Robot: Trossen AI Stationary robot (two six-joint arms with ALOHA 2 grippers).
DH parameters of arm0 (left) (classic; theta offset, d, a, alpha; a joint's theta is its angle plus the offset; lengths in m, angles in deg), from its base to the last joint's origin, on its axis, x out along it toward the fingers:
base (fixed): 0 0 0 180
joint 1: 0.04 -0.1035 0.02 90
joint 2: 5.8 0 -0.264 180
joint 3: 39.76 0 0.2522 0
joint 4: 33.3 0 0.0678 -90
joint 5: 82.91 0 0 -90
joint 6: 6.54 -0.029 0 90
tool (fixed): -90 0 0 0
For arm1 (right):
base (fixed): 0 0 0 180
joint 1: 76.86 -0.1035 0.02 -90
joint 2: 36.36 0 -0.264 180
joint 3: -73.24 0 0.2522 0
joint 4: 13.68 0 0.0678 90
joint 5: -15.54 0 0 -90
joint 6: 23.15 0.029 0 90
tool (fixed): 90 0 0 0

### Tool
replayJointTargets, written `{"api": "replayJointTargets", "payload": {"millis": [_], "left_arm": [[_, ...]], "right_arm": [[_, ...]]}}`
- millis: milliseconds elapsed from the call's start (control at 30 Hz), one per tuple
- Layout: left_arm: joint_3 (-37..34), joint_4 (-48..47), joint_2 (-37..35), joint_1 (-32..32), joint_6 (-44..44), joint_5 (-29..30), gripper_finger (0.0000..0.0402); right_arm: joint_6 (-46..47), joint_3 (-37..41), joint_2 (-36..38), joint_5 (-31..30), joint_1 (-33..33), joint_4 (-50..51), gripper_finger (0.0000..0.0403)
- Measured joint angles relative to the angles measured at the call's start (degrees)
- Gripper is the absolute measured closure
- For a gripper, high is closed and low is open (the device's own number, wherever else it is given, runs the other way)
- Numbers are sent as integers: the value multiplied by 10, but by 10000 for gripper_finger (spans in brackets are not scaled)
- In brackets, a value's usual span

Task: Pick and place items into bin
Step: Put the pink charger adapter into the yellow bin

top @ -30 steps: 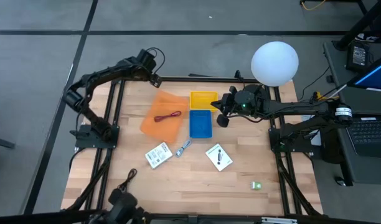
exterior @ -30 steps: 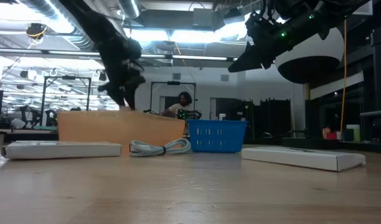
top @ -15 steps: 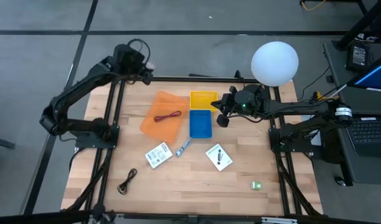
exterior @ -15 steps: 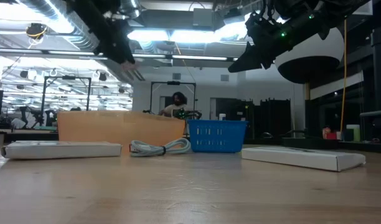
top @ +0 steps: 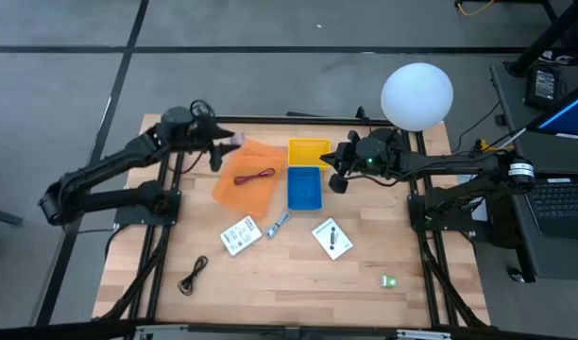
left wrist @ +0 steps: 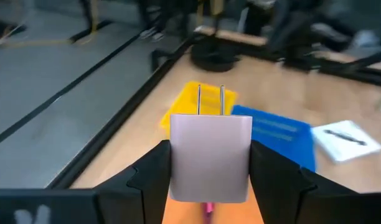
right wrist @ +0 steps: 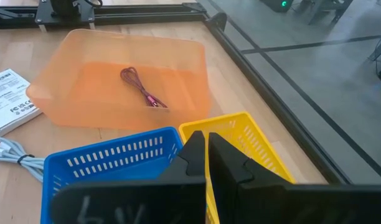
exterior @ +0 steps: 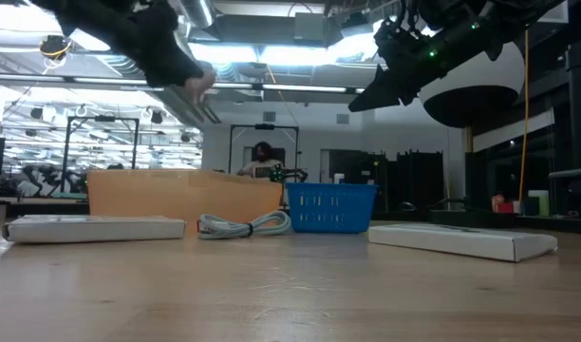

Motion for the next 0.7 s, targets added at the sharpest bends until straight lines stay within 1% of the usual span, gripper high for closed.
{"api": "replayJointTargets", "payload": {"millis": [167, 267, 367, 467, 600, 700], "left_arm": [[-45, 64, -30, 25, -16, -50, 220], [-73, 121, -30, 37, -21, -86, 220], [-95, 183, -21, 44, -27, -109, 220], [-103, 207, -11, 45, -31, -112, 220], [-103, 212, 2, 45, -28, -111, 220], [-103, 241, 18, 48, -1, -90, 220]], "right_arm": [[0, 0, 0, 0, 0, 0, 399], [1, 0, 0, 0, 0, -4, 398], [1, 0, 0, 1, 0, -12, 398], [1, 0, 0, 1, 0, -14, 398], [0, 0, 0, 1, 0, -15, 398], [-1, 0, 0, 1, 0, -17, 399]]}}
